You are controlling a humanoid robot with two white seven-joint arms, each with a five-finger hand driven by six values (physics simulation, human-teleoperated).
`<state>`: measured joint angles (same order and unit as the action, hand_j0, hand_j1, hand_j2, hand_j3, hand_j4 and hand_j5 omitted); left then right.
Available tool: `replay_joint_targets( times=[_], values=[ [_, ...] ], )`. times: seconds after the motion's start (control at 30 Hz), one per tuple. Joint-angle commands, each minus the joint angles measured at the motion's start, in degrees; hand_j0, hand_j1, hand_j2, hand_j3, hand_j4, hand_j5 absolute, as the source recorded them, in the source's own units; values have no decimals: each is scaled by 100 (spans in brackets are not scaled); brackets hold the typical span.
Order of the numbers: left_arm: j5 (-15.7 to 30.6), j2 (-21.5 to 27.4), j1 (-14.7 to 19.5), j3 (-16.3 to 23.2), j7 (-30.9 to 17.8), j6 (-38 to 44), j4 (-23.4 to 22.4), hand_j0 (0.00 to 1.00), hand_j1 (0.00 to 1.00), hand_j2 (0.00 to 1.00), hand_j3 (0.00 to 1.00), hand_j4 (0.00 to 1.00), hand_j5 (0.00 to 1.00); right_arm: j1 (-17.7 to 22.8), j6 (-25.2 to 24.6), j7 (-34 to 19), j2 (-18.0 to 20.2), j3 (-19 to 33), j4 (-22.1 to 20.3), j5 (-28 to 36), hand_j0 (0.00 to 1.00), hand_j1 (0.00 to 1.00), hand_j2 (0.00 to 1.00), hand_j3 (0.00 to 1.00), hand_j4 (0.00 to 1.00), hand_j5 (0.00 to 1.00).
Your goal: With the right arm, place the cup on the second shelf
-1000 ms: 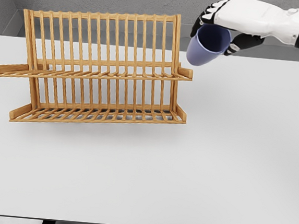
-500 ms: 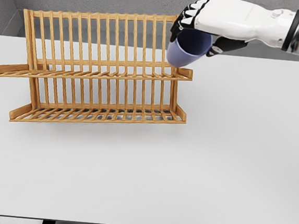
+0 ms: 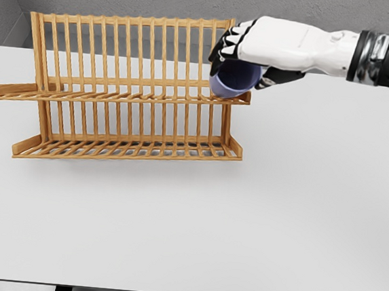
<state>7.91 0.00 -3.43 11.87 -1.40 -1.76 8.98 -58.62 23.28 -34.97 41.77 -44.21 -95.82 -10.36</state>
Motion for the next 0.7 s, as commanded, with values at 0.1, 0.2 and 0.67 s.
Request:
replay_joint_targets(
  times=[0.1, 0.2, 0.67],
  values=[
    [0, 0, 0, 0, 0, 0, -1, 100, 100, 100, 100, 100, 100, 0, -16, -3, -55, -132, 99, -133, 65, 65, 65, 65, 65, 65],
    [0, 0, 0, 0, 0, 0, 8, 100, 100, 100, 100, 100, 100, 0, -17, -3, -55, -132, 143, -133, 100, 100, 100, 100, 100, 100],
    [0, 0, 0, 0, 0, 0, -1, 100, 100, 100, 100, 100, 100, 3479, 502, -3, 763, 4341, 582, -106, 100, 100, 100, 100, 100, 100]
  ],
)
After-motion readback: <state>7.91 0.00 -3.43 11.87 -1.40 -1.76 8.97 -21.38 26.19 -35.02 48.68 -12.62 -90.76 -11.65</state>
